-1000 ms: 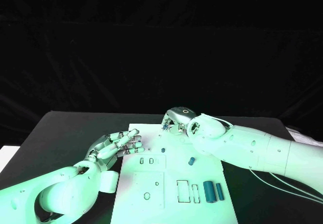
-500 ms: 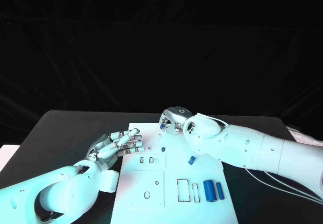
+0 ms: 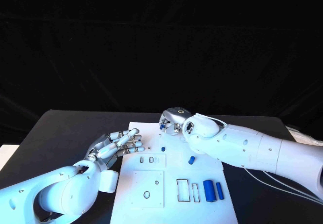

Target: Assemble the parts on the task board

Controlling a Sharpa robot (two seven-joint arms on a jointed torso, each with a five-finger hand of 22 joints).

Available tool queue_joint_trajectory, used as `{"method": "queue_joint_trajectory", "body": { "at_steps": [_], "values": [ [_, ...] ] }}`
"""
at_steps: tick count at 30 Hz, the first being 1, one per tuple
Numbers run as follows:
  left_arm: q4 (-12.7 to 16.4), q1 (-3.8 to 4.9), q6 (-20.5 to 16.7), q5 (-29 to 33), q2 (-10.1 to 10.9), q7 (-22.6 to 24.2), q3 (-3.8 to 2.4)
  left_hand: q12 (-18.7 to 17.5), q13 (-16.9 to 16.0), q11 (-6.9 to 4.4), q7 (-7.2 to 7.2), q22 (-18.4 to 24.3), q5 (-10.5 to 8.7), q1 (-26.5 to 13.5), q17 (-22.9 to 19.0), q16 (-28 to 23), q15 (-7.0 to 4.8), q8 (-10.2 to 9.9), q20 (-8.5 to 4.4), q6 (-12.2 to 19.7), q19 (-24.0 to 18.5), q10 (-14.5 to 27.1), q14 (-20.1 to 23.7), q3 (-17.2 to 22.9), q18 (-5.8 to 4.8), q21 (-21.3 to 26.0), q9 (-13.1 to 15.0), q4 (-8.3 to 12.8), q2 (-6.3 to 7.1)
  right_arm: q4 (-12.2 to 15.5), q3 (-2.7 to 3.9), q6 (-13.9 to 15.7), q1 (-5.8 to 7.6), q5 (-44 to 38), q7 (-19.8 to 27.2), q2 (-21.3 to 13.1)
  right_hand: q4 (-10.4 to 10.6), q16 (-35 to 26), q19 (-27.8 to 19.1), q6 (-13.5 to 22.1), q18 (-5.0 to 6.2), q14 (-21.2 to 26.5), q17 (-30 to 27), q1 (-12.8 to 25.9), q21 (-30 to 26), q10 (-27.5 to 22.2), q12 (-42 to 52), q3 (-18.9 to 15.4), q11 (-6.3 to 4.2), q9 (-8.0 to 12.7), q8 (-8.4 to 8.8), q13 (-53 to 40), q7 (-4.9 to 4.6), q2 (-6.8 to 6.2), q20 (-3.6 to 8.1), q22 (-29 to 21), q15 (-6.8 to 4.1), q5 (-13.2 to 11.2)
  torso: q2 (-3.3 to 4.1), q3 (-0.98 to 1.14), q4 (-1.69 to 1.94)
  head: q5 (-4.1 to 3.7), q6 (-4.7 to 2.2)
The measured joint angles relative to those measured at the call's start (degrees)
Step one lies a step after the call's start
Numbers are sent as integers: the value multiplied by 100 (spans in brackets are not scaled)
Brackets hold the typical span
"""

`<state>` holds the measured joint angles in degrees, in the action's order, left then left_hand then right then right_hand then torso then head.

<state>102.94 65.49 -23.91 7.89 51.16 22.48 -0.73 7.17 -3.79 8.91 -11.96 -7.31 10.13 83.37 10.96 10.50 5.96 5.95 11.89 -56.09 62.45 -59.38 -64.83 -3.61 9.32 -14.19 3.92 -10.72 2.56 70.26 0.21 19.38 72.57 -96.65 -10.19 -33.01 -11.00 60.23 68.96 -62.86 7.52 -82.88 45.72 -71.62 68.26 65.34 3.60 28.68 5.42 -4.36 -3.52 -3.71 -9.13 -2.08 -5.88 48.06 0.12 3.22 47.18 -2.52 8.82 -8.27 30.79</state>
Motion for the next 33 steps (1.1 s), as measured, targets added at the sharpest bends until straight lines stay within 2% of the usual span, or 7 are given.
{"method": "queue_joint_trajectory", "body": {
  "at_steps": [3,6,16,21,26,29,33],
  "values": [
    [2,2,1,0,2,-1,0,0,0,0,0,0,0,0,0,0,0,-22,0,0,0,0,0,0,0,0,0,0,0,-25,-1,8,-2,-17,-35,-5,92,-495,-408,572,135,178,-608,18,-423,-638,4,-95,98,70,0,15,-55,-246,-71,-669,87,-3,2,0,1,-1,-2],
    [2,2,3,0,4,-2,0,0,0,0,0,0,0,0,5,0,0,-22,0,0,0,0,0,0,0,0,0,0,0,-10,1,42,0,-28,-54,-34,151,-818,-586,847,135,246,-973,-63,-677,-970,4,-265,127,70,0,14,-67,-352,-111,-1017,120,-3,5,0,1,2,-5],
    [-4,4,6,0,31,-10,0,0,0,0,0,0,0,0,4,0,0,-22,0,0,0,0,0,0,0,0,0,0,0,642,7,249,2,19,-50,-604,312,-872,-498,721,135,200,-997,-170,-710,-828,211,-427,101,34,-25,-10,-57,-367,-98,-1024,80,-3,8,5,-12,6,-16],
    [-8,4,7,1,53,-13,0,0,0,0,0,1,0,0,9,0,0,-22,0,0,0,0,0,0,-1,0,0,0,0,1169,17,313,45,230,-51,-1200,455,-433,-126,547,135,-29,-454,-170,-350,-262,475,-442,51,25,-45,-60,-48,-367,-63,-451,38,92,2,7,-39,-8,-29],
    [-9,4,10,1,59,-15,1,0,0,0,0,0,0,0,9,0,0,-22,0,0,0,0,0,0,0,0,0,0,0,1457,33,301,132,716,-95,-1693,704,270,315,496,40,-123,382,89,170,584,879,-658,-20,25,-45,-272,-15,-626,43,344,-72,462,-12,20,-87,-20,-35],
    [-7,4,12,1,55,-17,1,0,0,0,0,1,0,0,15,0,0,-22,0,0,0,0,0,-16,0,0,0,16,0,1486,32,248,142,1030,-147,-1886,912,789,598,532,-49,-113,1020,232,530,1315,1373,-1067,-286,26,-45,-696,144,-769,176,913,-221,761,-19,29,-120,-26,-40],
    [-5,5,18,1,42,-21,1,0,0,0,0,1,0,0,14,0,0,-22,0,0,0,0,0,-16,0,0,0,16,0,1452,28,125,149,1324,-239,-2023,1172,1477,835,608,-138,-104,1899,43,949,1198,2620,-1689,-370,26,-68,-2131,230,-700,240,1570,-230,923,-26,40,-144,-36,-43]
  ]
}}
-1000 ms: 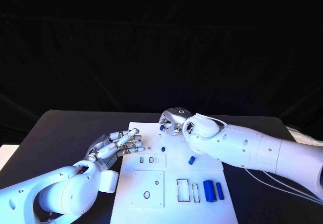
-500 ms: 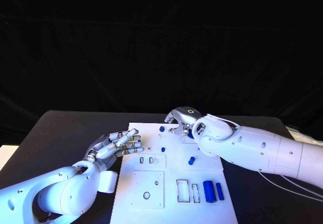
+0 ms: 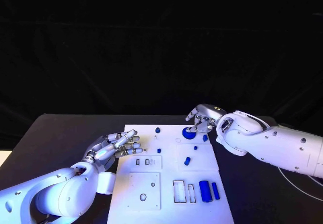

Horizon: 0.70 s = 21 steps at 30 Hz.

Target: Assemble the parts on the task board

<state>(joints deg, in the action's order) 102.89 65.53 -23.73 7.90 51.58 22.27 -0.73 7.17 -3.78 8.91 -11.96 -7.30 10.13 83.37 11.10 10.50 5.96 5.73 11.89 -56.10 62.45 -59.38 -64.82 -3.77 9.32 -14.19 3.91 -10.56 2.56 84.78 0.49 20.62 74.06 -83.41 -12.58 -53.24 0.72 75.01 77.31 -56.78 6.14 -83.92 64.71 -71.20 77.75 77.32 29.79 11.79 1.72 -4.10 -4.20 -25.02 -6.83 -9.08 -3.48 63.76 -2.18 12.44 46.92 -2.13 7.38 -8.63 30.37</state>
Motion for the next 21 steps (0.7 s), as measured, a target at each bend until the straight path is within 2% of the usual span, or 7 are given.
{"method": "queue_joint_trajectory", "body": {
  "at_steps": [1,3,5,12,21],
  "values": [
    [0,0,1,0,-3,-1,0,0,0,0,0,0,0,0,0,0,0,0,0,0,0,0,0,0,0,0,0,0,0,-17,0,-35,1,45,-23,-14,77,118,31,25,-82,0,161,-42,65,-34,492,-129,32,0,0,-550,-20,43,-31,103,0,0,-1,4,-2,-4,0],
    [0,1,4,0,-8,-3,0,0,0,0,0,0,0,0,0,0,0,0,0,0,0,0,0,0,0,0,0,0,0,-60,0,-112,2,113,-71,-31,268,293,53,71,-90,0,399,-204,167,-225,1299,-352,70,0,0,-1544,-53,88,-53,257,0,0,-2,4,-4,-13,2],
    [0,1,6,0,-11,-6,0,0,0,0,0,0,0,0,0,0,0,0,0,0,0,0,0,0,0,0,0,0,0,-112,0,-204,3,167,-126,-37,378,395,60,82,-90,0,543,-298,221,-306,1751,-472,80,0,0,-2111,-63,145,-61,346,0,0,-2,4,-3,-19,2],
    [-3,1,11,0,-16,-11,1,0,0,0,0,0,0,0,-1,0,0,0,0,0,0,0,0,0,0,0,0,0,0,-234,-3,-435,-1,229,-260,32,432,482,80,82,-90,0,709,-378,260,-306,2028,-527,79,1,-22,-2490,-63,183,-82,437,0,32,3,2,-2,-20,14],
    [-8,1,17,0,-21,-15,1,0,0,0,0,0,0,0,-1,0,0,0,0,0,0,0,0,0,0,0,0,0,0,-273,-4,-574,-8,232,-315,127,467,540,80,59,-90,0,800,-409,303,-237,2323,-562,75,-12,-51,-2837,-85,214,-82,513,1,65,3,-7,5,-18,40]
  ]
}}
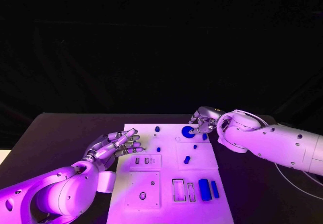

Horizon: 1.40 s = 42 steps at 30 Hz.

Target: Assemble the parts on the task board

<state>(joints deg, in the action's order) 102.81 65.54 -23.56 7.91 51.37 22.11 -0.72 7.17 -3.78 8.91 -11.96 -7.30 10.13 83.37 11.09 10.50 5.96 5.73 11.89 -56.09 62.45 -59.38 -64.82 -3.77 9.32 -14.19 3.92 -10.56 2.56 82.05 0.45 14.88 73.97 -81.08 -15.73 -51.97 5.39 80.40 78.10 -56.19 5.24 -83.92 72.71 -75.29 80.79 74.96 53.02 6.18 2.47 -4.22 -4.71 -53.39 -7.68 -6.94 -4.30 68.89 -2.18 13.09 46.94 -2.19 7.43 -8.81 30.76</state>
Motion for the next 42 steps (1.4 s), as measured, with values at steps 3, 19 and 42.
{"method": "queue_joint_trajectory", "body": {
  "at_steps": [3,19,42],
  "values": [
    [-1,0,2,0,0,-1,0,0,0,0,0,0,0,0,0,0,0,0,0,0,0,0,0,0,0,0,0,0,0,-14,0,-51,-1,-9,-16,27,13,75,53,-19,1,0,98,-33,45,79,210,-13,-15,0,-37,-232,19,25,-8,70,0,0,-2,0,1,-1,11],
    [-2,0,6,0,0,-5,0,0,0,0,0,0,0,0,11,0,0,0,0,0,0,0,0,0,0,0,0,0,0,-146,-5,-346,-25,-109,-115,154,63,176,100,-46,-86,0,224,-83,112,178,554,-25,-16,4,-37,-671,7,39,-1,202,0,0,-1,0,4,40,51],
    [-4,0,8,0,0,-14,0,0,0,0,0,0,0,0,9,0,0,0,0,0,0,0,0,0,0,0,0,0,0,-59,-1,-289,-47,-507,-304,211,187,253,194,-529,-85,0,222,-198,201,406,991,314,-116,-51,-238,-1250,121,327,50,388,1,-271,1,2,4,4,65]
  ]
}}
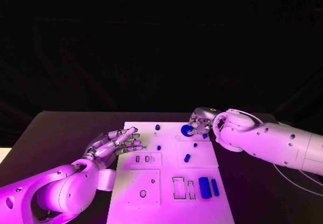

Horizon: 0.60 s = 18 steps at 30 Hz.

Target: Assemble the parts on the task board

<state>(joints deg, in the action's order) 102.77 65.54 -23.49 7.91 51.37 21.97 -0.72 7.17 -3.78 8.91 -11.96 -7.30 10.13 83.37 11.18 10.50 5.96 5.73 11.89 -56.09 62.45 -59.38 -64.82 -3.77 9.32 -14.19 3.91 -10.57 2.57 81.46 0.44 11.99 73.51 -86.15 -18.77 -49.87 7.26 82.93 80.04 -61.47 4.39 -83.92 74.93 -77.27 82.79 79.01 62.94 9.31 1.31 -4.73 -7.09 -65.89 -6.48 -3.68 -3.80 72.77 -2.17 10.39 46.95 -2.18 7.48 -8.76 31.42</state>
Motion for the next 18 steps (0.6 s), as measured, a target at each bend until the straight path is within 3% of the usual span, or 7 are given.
{"method": "queue_joint_trajectory", "body": {
  "at_steps": [3,13,18],
  "values": [
    [-1,0,0,0,-4,-5,0,0,0,19,0,0,0,0,11,0,0,-23,0,0,0,20,0,-5,0,0,0,5,0,113,-14,181,-31,-107,-51,-28,12,0,0,-2,0,0,0,21,1,0,0,102,0,-1,-1,-10,2,21,0,17,0,-198,-1,-1,7,15,-2],
    [-9,0,2,0,-6,-23,0,-30,0,19,-21,0,0,0,24,0,0,-23,0,21,0,20,0,-16,0,0,0,16,0,505,-10,784,-35,-331,-96,-46,8,0,0,-4,0,-21,-1,10,23,0,-25,194,0,7,4,-9,4,46,0,35,-21,-223,-8,-2,55,3,-11],
    [-12,0,4,1,-7,-29,0,-30,0,19,-21,0,0,0,24,0,0,-23,0,21,0,20,0,-16,0,0,0,16,0,629,-9,892,-35,-361,-96,88,11,0,0,-5,0,-21,-1,-8,22,0,-50,226,1,7,27,-9,6,63,0,35,-21,-234,-7,-2,52,35,-26]
  ]
}}
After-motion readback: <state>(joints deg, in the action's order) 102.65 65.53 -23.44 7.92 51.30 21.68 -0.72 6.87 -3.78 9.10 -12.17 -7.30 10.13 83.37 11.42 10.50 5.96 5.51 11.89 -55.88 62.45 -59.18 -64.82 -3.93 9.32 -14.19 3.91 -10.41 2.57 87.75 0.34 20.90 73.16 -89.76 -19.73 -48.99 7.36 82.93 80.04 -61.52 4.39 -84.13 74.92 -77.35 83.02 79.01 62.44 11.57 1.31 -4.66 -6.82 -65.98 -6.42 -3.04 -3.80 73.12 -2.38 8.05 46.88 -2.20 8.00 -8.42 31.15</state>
